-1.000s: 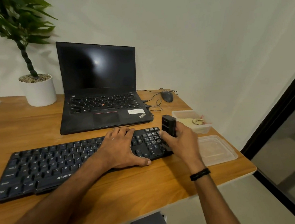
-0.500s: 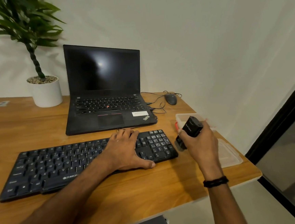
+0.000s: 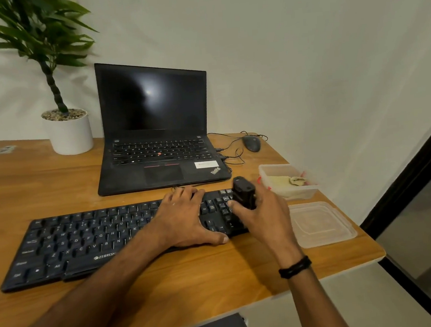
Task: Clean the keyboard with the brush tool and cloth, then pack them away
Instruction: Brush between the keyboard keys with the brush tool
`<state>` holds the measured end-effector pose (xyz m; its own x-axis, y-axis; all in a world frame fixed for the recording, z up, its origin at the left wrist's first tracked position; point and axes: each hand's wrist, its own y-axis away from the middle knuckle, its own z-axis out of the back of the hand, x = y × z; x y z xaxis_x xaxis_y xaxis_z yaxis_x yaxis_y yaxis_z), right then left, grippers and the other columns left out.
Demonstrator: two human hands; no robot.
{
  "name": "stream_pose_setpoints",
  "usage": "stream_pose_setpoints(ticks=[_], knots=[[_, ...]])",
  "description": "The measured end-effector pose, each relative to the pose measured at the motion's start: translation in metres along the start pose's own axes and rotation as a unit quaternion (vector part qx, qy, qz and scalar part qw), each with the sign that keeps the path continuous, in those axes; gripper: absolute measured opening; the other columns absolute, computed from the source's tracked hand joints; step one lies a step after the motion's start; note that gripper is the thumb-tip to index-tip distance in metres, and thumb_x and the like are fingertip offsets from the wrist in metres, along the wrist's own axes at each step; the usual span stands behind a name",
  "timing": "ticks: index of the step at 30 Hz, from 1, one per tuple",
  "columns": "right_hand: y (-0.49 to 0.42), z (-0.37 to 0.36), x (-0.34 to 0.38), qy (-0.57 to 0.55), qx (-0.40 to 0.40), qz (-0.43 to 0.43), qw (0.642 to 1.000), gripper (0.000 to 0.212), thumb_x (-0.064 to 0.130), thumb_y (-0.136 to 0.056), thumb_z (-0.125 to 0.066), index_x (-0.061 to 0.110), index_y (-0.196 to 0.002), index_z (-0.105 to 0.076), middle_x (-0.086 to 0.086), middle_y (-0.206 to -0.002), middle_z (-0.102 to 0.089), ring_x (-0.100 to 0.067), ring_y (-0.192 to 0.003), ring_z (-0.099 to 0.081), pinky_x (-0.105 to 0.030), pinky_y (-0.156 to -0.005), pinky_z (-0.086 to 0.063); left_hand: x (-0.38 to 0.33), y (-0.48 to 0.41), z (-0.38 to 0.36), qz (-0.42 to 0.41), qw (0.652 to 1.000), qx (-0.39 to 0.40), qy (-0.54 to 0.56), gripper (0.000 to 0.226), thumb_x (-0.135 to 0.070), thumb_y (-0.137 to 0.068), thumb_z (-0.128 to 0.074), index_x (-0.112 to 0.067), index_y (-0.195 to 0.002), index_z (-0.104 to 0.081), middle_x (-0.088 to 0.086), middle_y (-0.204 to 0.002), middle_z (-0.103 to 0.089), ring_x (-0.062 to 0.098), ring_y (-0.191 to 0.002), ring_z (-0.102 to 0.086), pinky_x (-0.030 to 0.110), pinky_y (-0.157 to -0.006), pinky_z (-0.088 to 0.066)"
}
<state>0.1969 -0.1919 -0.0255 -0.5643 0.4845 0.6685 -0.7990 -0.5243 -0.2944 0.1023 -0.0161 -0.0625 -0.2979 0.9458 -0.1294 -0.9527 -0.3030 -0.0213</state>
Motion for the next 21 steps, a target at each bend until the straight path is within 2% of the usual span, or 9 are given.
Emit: stream_pose_setpoints(ticks=[2, 4, 8, 11, 14, 16, 19, 21], knots=[[-0.005, 0.001, 0.0, -0.016, -0.01, -0.005, 1.0, 0.039, 0.041, -0.086, -0.073, 0.029, -0.12, -0.061, 0.011, -0.106, -0.066, -0.006, -0.097, -0.062, -0.012, -0.068, -0.047, 0.001, 0.0, 0.0, 0.003, 1.0, -0.003, 0.002, 0.139, -0.106, -0.054, -0.038, -0.019, -0.161, -0.016, 0.001, -0.16, -0.026, 0.023, -0.144, -0.027, 0.044, -0.123, -0.019], [-0.011, 0.007, -0.001, -0.002, -0.039, -0.023, 0.999, 0.033, 0.042, -0.086, -0.071, 0.027, -0.113, -0.062, 0.01, -0.1, -0.067, -0.007, -0.091, -0.061, -0.012, -0.064, -0.043, 0.001, 0.001, 0.001, 0.011, 1.0, -0.007, 0.002, 0.138, -0.106, -0.056, -0.041, -0.02, -0.161, -0.016, 0.001, -0.16, -0.026, 0.023, -0.144, -0.026, 0.043, -0.123, -0.019], [-0.009, 0.016, -0.007, 0.032, 0.014, -0.023, 0.999, 0.034, 0.045, -0.085, -0.072, 0.03, -0.114, -0.062, 0.014, -0.096, -0.063, -0.004, -0.088, -0.058, -0.008, -0.057, -0.037, -0.003, 0.001, 0.002, 0.005, 1.0, 0.004, 0.002, 0.136, -0.103, -0.06, -0.046, -0.019, -0.161, -0.015, 0.002, -0.161, -0.025, 0.023, -0.145, -0.025, 0.043, -0.123, -0.017], [-0.006, 0.012, -0.006, 0.036, -0.063, -0.025, 0.997, 0.034, 0.043, -0.087, -0.07, 0.024, -0.115, -0.063, 0.008, -0.101, -0.069, -0.011, -0.094, -0.064, -0.013, -0.063, -0.041, -0.001, -0.001, 0.004, 0.01, 1.0, -0.003, 0.0, 0.139, -0.106, -0.055, -0.041, -0.019, -0.161, -0.016, 0.001, -0.16, -0.025, 0.023, -0.145, -0.026, 0.044, -0.124, -0.018], [0.0, 0.001, 0.0, -0.007, 0.0, 0.006, 1.0, 0.031, 0.043, -0.085, -0.073, 0.031, -0.112, -0.063, 0.014, -0.099, -0.068, -0.001, -0.09, -0.062, -0.01, -0.066, -0.049, 0.0, 0.001, 0.003, 0.006, 1.0, 0.002, 0.0, 0.145, -0.107, -0.047, -0.03, -0.019, -0.161, -0.016, 0.002, -0.16, -0.026, 0.023, -0.145, -0.026, 0.044, -0.123, -0.019], [0.001, -0.001, 0.003, -0.044, 0.013, -0.008, 0.999, 0.028, 0.043, -0.084, -0.074, 0.033, -0.107, -0.062, 0.014, -0.098, -0.069, 0.004, -0.085, -0.062, -0.012, -0.065, -0.052, 0.0, 0.001, 0.002, 0.003, 1.0, -0.001, 0.0, 0.146, -0.107, -0.045, -0.027, -0.019, -0.162, -0.016, 0.001, -0.16, -0.026, 0.023, -0.145, -0.026, 0.044, -0.123, -0.019], [-0.003, -0.002, 0.005, 0.009, -0.056, -0.032, 0.998, 0.035, 0.044, -0.087, -0.069, 0.026, -0.116, -0.06, 0.01, -0.106, -0.068, -0.003, -0.092, -0.062, -0.004, -0.054, -0.036, 0.001, 0.001, 0.002, 0.01, 1.0, -0.013, 0.006, 0.145, -0.107, -0.046, -0.029, -0.019, -0.161, -0.018, 0.001, -0.159, -0.027, 0.022, -0.144, -0.027, 0.044, -0.123, -0.019], [-0.001, -0.006, 0.006, 0.002, -0.034, -0.015, 0.999, 0.032, 0.045, -0.086, -0.07, 0.028, -0.112, -0.06, 0.015, -0.101, -0.066, -0.003, -0.091, -0.063, -0.005, -0.055, -0.04, 0.001, 0.001, 0.001, 0.006, 1.0, -0.009, 0.007, 0.144, -0.107, -0.047, -0.029, -0.019, -0.161, -0.017, 0.001, -0.16, -0.027, 0.022, -0.144, -0.026, 0.044, -0.123, -0.019]])
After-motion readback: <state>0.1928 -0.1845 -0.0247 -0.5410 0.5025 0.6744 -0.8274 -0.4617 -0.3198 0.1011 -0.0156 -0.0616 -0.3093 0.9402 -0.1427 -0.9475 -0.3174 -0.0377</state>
